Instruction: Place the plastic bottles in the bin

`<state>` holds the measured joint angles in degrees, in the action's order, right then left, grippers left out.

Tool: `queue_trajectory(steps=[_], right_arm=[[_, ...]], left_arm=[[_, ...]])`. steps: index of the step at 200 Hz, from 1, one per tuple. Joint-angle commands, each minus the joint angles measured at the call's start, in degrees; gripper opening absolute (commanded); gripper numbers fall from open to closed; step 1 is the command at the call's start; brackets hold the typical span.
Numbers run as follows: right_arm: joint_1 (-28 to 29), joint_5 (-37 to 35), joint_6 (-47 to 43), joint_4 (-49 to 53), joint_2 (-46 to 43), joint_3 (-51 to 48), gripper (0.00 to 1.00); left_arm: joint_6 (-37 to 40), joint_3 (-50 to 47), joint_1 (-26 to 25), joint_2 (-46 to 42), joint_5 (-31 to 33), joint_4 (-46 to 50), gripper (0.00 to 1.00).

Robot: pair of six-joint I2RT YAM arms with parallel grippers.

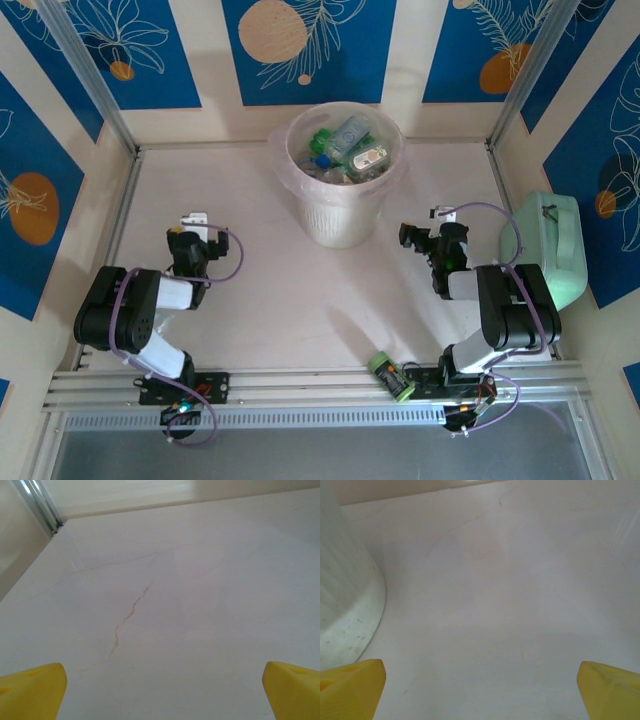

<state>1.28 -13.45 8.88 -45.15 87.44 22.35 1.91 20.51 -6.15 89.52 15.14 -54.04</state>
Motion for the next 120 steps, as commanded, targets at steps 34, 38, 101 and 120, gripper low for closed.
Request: queue_trajectory(steps=[34, 38, 101, 120], right_arm=[[0.2, 0.3, -1.5, -2.9, -0.3, 0.5, 0.99], [0.2, 0.3, -1.5, -2.8, -0.3, 0.6, 0.99], [-1.0, 3.0, -1.0, -0.7, -0.1, 1.7, 0.99], [-0.3, 2.3, -1.7, -2.1, 0.0, 1.1, 0.99]], left_arm=[[2.6, -0.6, -1.1, 0.4, -5.1, -3.6, 1.00], [2.5, -0.5, -1.1, 0.5, -5.3, -3.2, 1.00], [2.5, 0.0, -0.9, 0.5, -5.8, -2.4, 1.00], [1.9, 0.6, 0.0, 0.2, -7.9, -1.0, 1.00]])
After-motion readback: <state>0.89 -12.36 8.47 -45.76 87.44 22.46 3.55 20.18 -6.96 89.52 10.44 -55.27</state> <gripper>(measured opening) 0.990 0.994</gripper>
